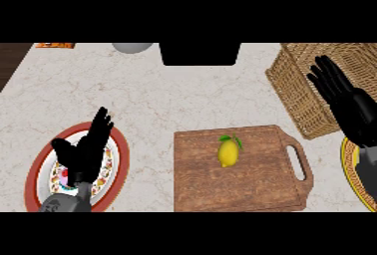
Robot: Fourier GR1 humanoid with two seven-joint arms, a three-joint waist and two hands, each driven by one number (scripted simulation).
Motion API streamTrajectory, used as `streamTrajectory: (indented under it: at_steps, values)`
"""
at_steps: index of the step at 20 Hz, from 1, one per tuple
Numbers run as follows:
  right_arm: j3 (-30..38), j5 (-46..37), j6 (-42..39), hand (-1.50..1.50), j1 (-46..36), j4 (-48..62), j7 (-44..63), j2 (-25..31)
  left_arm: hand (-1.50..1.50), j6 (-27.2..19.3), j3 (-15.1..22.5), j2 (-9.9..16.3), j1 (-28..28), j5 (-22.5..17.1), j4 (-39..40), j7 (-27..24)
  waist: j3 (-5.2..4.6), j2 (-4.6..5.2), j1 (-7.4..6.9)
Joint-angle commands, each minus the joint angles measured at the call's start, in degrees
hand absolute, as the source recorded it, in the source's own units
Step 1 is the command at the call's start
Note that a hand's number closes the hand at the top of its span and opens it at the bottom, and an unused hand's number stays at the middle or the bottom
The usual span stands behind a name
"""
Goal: Pick the lemon from the cutting board and place it in the basket
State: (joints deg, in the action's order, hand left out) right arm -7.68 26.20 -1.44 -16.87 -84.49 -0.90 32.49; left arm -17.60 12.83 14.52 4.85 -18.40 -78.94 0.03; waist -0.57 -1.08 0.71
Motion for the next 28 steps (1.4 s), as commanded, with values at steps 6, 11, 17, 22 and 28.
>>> streamTrajectory:
  at_steps: [6, 11, 17, 22, 28]
  values:
    - [6.8, -0.2, 0.9, 1.50, -13.4, 8.3, -12.3, -7.0, 0.00, 5.2, -5.5, 12.9, 7.2, 2.3, 0.1, 6.2, 0.70, 1.66, -2.59]
    - [-18.8, -31.4, 7.6, -1.50, -11.0, -0.8, -14.6, -7.7, 0.00, 8.2, -4.4, 11.9, 7.1, 0.0, 0.5, 7.6, 0.42, 1.19, -3.20]
    - [-28.1, -46.1, 24.9, -1.50, -15.8, 2.4, 3.3, -25.2, 0.00, 6.9, -5.0, 11.9, 8.8, 1.3, 0.9, 10.3, 0.49, 0.87, -1.32]
    - [-25.8, -47.3, 13.0, -1.50, -27.9, 1.0, 30.4, -23.2, 0.00, 10.1, -7.4, 13.5, 8.2, -0.8, 2.2, 9.1, 0.35, 0.42, -0.42]
    - [-27.5, -55.2, -1.8, -1.50, -38.7, 5.7, 49.1, -13.5, 0.00, 9.2, -6.7, 12.6, 6.5, 0.1, 2.4, 8.5, 0.07, -0.41, 0.50]
